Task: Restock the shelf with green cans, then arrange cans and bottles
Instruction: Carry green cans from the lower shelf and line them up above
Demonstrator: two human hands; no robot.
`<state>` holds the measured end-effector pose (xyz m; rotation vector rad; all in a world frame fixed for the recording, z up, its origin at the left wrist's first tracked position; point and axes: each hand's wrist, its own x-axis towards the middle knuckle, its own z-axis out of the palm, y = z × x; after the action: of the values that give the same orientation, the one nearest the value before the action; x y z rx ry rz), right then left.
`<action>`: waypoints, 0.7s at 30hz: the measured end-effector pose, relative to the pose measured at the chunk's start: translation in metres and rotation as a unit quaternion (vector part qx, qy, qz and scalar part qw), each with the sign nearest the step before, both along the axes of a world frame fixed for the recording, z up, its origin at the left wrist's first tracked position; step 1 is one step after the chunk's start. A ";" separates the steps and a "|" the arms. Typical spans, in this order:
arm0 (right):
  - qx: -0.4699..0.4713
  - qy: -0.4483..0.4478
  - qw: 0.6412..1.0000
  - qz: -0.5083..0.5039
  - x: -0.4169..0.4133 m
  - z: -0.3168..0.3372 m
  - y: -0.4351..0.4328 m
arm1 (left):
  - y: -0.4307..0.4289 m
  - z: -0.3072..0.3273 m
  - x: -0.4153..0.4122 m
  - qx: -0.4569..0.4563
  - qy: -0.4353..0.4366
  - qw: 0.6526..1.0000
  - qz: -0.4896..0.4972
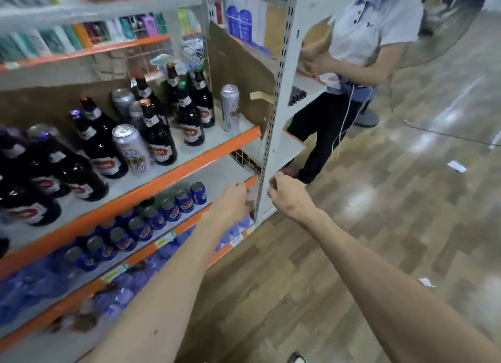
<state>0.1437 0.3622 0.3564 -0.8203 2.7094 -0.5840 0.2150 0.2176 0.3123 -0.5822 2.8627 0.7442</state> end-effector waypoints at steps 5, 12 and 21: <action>0.003 -0.021 0.994 0.106 -0.048 -0.015 -0.022 | -0.002 0.000 -0.003 -0.027 -0.023 0.995 0.089; 0.008 -0.060 0.976 0.210 -0.067 -0.039 -0.089 | -0.035 -0.018 0.009 -0.014 -0.009 0.974 0.227; 0.017 -0.075 0.955 0.286 -0.068 -0.124 -0.171 | -0.091 -0.102 0.012 0.003 -0.014 0.947 0.320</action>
<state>0.0760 0.1907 0.2329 -1.4073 2.1809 -0.4377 0.2271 0.1269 0.2103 -1.5424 2.6285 0.7993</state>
